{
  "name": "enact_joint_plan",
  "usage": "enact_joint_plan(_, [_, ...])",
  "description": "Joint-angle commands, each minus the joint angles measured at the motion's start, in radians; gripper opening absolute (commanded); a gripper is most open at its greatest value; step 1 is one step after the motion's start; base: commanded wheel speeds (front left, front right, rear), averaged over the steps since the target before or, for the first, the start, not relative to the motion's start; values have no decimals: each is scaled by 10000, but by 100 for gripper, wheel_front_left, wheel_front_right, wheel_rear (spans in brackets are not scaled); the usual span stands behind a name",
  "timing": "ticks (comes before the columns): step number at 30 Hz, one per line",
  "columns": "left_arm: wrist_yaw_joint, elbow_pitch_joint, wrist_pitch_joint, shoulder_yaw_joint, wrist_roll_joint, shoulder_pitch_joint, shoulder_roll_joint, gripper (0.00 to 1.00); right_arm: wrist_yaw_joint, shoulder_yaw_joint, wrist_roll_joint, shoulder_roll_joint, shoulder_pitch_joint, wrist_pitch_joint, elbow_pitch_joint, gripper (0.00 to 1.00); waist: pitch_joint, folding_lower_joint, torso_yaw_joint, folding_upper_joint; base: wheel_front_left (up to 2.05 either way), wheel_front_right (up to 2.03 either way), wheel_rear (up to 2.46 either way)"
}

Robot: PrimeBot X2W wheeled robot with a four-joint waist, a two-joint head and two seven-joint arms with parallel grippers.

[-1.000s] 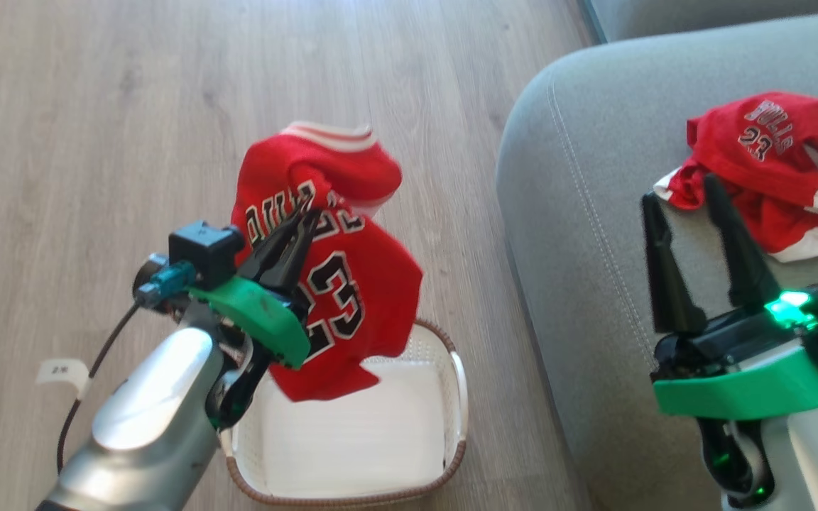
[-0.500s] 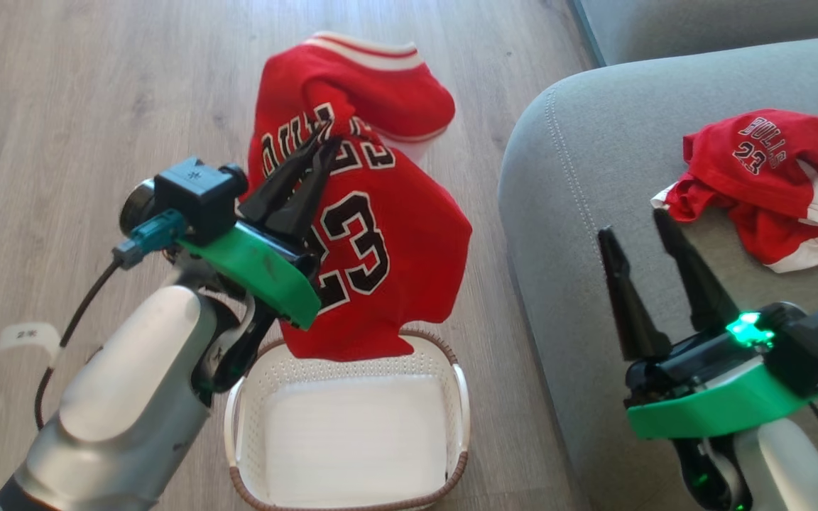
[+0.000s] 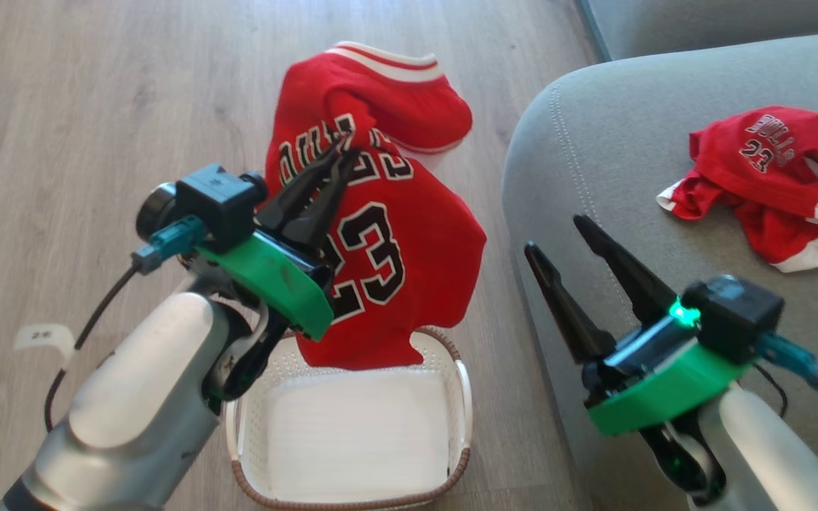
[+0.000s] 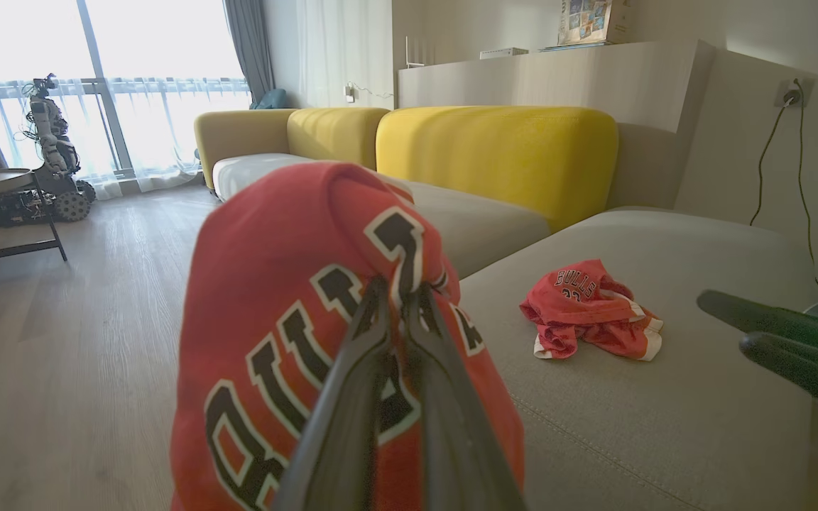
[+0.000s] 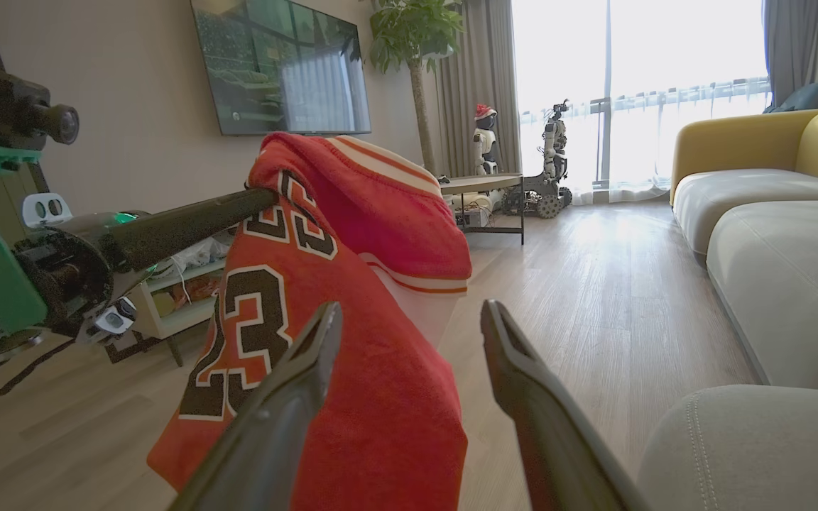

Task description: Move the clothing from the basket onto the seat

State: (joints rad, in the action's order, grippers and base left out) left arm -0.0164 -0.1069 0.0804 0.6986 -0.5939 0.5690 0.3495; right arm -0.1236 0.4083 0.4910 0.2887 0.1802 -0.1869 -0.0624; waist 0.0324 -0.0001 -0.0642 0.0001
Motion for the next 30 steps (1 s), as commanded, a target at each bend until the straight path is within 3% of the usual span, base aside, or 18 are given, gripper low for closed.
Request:
enact_joint_plan(1, [65, 331, -1, -412, 68, 632, 229, 0, -71, 264, 103, 156, 496, 44, -215, 100, 10, 1, 75, -1, 0, 0, 0])
enact_joint_plan(8, [286, 300, -2, 11, 172, 653, 48, 0, -71, 1340, 698, 712, 1737, 368, 321, 100, 43, 1, 383, -1, 0, 0, 0])
enact_joint_plan(20, [691, 82, -9, 687, 271, 909, -424, 0, -71, 3564, 2757, 1683, 3774, 1193, 1533, 100, 71, 1, 1061, -1, 0, 0, 0])
enact_joint_plan(30, [962, -157, 75, 1239, 331, 1035, -756, 0, -71, 5427, 4533, 1918, 5029, 1787, 2307, 100, -36, 1, 1566, -1, 0, 0, 0])
